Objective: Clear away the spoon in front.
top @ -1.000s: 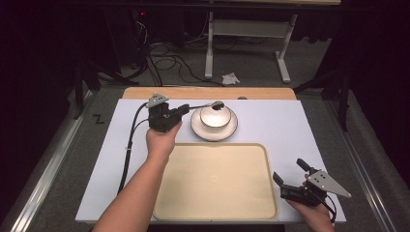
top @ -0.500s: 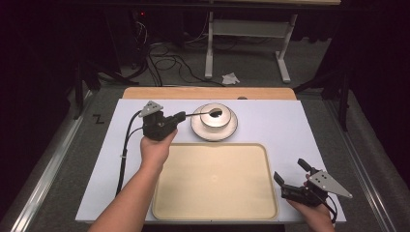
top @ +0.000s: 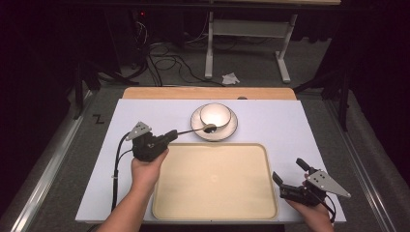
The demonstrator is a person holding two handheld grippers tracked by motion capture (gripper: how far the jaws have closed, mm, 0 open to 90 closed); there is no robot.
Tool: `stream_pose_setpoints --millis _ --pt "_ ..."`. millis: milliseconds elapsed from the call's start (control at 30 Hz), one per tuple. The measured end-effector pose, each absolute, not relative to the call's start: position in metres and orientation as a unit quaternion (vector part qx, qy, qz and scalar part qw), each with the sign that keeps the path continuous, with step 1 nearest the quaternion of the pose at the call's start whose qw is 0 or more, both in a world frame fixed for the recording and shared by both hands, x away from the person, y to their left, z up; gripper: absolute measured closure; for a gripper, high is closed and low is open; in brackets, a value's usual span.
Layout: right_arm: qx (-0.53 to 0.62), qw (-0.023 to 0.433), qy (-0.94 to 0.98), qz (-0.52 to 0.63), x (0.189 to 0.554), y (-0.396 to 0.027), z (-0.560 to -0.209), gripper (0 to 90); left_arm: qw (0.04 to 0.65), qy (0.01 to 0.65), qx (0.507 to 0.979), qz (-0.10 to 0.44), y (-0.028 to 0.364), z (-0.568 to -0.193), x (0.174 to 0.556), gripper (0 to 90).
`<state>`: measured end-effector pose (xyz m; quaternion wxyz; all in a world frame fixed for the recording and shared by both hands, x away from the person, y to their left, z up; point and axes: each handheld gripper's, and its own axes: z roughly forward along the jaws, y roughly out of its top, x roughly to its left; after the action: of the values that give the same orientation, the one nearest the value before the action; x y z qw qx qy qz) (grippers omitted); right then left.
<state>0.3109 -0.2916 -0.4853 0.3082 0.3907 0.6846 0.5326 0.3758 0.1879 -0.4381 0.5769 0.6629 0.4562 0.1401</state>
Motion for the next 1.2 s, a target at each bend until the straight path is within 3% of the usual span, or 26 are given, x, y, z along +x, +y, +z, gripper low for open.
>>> stream_pose_setpoints --millis 800,1200 --pt "0.386 0.307 0.69 0.53 0.31 -0.29 -0.487 2.0 0.611 0.452 0.645 0.086 0.221 -0.478 0.298 89.8" --pt "0.388 0.304 0.696 0.523 0.311 -0.288 -0.49 2.0 0.622 0.46 0.634 0.022 0.218 -0.497 0.301 89.8"
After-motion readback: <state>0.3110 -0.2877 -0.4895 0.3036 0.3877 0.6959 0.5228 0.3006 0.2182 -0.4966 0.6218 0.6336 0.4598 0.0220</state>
